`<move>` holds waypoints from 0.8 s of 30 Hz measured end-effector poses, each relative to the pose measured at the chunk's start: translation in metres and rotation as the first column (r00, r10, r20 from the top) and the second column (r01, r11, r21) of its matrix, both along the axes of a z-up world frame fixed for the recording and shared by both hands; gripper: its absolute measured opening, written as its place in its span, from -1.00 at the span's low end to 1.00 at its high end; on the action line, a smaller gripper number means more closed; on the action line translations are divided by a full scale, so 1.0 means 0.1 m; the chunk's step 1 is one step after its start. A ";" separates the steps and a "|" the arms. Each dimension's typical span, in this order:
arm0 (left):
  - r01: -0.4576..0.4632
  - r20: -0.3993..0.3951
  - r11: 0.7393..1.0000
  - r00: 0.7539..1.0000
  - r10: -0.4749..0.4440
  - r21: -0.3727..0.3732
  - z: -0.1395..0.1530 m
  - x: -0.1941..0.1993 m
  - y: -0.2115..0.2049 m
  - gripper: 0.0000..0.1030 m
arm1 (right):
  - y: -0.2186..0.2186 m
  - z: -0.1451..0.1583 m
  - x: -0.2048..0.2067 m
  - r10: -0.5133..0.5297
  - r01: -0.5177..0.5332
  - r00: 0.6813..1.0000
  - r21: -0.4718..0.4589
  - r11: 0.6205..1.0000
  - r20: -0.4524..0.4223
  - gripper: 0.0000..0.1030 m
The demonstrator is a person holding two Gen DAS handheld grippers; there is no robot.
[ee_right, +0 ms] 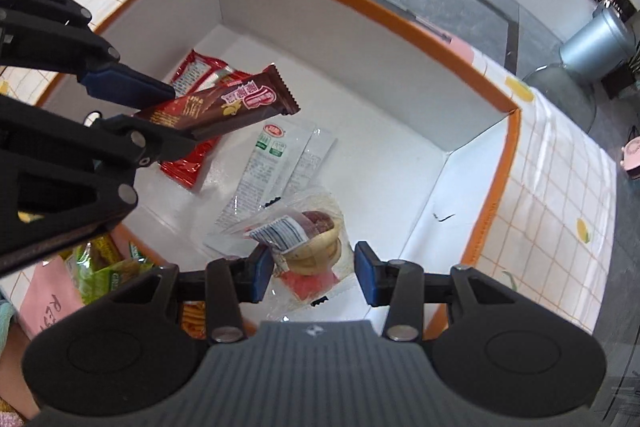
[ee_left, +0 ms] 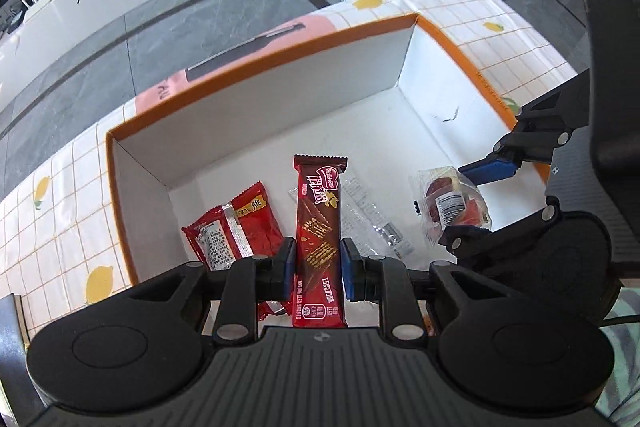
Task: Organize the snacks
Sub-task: 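Lift and carry the chocolate bar and pastry bag with both tools into the box, then open both tools to release the chocolate bar and pastry bag in the box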
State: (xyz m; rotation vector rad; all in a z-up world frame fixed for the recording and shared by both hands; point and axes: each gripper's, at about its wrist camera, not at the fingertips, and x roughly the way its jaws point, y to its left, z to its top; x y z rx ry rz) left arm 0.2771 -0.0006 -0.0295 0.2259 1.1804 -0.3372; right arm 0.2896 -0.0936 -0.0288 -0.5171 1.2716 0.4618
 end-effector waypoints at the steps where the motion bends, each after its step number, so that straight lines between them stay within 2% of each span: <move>1: -0.004 -0.012 1.000 1.000 0.004 -0.009 -0.04 0.03 0.00 -0.51 | 0.01 -0.04 0.04 -0.006 0.006 1.000 -0.003 1.000 -0.010 -0.20; 5: -0.018 -0.072 0.999 0.997 0.015 -0.045 -0.20 0.14 0.03 -0.51 | 0.02 -0.18 0.17 -0.026 0.026 0.998 -0.002 1.000 -0.058 -0.20; 9: -0.042 -0.119 0.999 0.992 0.041 -0.006 -0.36 0.19 0.02 -0.51 | 0.01 -0.31 0.19 -0.030 0.026 0.996 -0.053 0.998 -0.078 -0.20; 14: -0.046 -0.170 0.999 0.984 0.046 0.001 -0.49 0.19 -0.01 -0.51 | -0.03 -0.44 0.24 -0.040 0.031 0.994 -0.089 0.996 -0.103 -0.19; 21: -0.050 -0.186 0.999 0.981 0.050 0.001 -0.50 0.22 -0.05 -0.50 | -0.08 -0.51 0.27 -0.053 0.042 0.993 -0.101 0.994 -0.109 -0.18; 24: -0.057 -0.165 0.998 0.985 0.059 0.014 -0.45 0.22 -0.05 -0.32 | -0.08 -0.45 0.25 -0.054 0.045 0.993 -0.089 0.995 -0.109 -0.15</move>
